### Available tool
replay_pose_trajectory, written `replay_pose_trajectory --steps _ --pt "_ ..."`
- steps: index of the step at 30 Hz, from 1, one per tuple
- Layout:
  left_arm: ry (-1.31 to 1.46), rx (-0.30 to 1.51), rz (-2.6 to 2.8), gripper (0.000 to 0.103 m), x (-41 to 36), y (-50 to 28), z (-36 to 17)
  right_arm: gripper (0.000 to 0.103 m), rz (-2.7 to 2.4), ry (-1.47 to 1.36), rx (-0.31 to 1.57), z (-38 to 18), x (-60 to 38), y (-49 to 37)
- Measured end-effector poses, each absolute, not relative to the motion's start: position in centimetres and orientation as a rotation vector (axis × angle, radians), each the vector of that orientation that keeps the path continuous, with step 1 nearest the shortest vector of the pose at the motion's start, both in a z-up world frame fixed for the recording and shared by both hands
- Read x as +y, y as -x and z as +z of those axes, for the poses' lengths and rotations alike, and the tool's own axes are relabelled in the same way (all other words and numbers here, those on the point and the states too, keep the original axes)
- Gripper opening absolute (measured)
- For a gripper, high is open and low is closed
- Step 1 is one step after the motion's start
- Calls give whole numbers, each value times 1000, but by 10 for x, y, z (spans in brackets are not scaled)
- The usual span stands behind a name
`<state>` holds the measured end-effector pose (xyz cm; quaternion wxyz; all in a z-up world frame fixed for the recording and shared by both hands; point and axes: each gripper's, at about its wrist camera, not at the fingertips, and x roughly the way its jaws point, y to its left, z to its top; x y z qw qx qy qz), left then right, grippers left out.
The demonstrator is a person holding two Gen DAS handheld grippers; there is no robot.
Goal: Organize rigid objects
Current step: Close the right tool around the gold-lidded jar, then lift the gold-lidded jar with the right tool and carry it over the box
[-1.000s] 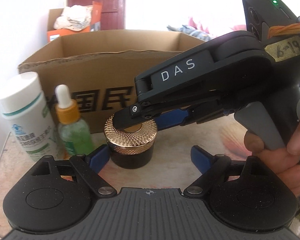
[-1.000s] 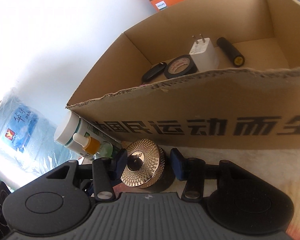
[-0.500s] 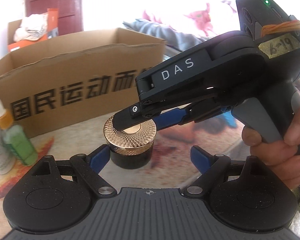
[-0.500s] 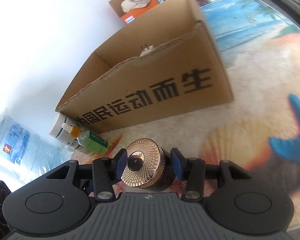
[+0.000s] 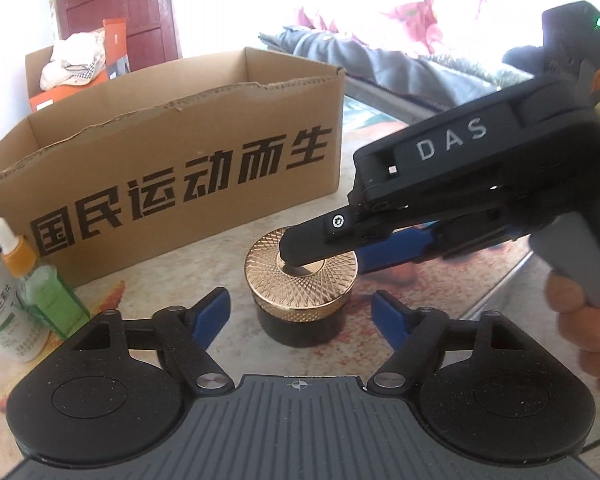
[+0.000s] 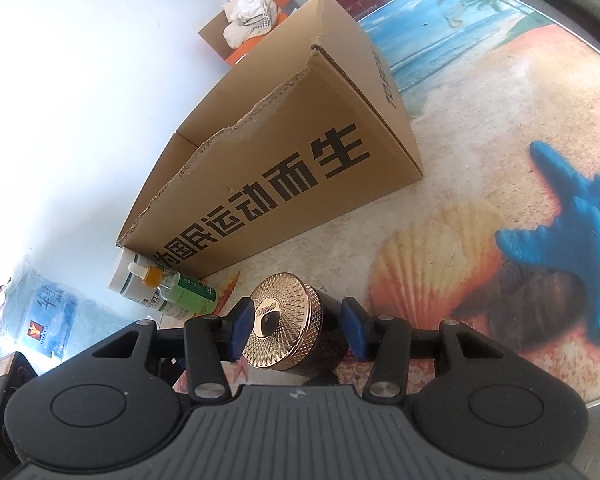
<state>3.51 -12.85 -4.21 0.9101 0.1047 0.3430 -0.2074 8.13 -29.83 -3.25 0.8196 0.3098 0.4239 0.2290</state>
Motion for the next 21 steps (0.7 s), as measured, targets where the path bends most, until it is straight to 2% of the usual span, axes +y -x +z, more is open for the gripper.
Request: replay_pose_trajectory --steps 4,7,21 --pt "-266 713 -402 63 -136 -41 -47 51 484 -672 903 -32 -300 -81" --pt "-244 725 -403 58 -135 -44 -46 51 485 -669 902 -31 -299 -80" --pt "-166 792 -378 56 -125 -56 -39 51 490 -618 914 -23 -285 -71"
